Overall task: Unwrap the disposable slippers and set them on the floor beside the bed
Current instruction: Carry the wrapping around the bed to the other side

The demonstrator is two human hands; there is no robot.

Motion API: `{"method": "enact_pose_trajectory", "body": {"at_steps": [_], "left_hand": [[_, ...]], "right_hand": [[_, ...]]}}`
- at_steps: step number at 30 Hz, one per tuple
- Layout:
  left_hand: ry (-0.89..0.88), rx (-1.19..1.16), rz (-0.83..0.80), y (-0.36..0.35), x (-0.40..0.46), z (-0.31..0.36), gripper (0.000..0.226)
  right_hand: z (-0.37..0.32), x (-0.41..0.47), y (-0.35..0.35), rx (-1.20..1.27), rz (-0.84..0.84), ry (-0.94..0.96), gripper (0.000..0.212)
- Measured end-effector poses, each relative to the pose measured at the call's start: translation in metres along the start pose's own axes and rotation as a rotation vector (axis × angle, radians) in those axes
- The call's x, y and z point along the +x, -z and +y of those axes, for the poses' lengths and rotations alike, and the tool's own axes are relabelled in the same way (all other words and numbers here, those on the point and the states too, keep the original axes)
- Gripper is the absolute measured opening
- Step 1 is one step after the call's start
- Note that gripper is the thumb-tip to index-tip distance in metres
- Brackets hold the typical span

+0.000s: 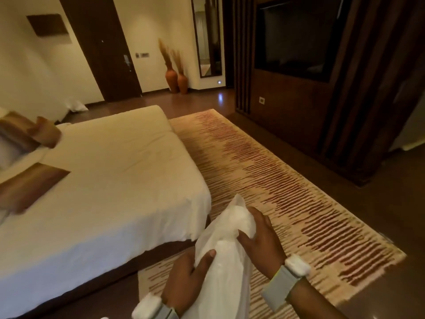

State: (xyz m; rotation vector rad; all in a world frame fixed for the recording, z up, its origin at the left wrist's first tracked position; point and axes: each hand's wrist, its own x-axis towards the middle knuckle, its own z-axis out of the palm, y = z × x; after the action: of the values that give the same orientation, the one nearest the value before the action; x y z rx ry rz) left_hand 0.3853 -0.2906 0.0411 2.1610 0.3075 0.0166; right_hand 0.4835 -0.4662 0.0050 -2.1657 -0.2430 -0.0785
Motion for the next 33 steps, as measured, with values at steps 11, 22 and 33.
{"method": "enact_pose_trajectory", "body": {"at_steps": [11,22,33], "left_hand": [[0.006,-0.043,-0.124,-0.114,0.131,0.081,0.051],[0.047,-0.162,-0.11,-0.201,0.36,0.15,0.046],[0.107,-0.138,-0.084,-0.242,0.584,0.242,0.053]], "right_hand": [[0.102,0.139,0.104,-0.33,-0.06,0.121,0.069],[0.168,0.393,0.17,-0.595,-0.204,0.205,0.079],[0.21,0.629,0.22,-0.624,-0.247,0.187,0.076]]}}
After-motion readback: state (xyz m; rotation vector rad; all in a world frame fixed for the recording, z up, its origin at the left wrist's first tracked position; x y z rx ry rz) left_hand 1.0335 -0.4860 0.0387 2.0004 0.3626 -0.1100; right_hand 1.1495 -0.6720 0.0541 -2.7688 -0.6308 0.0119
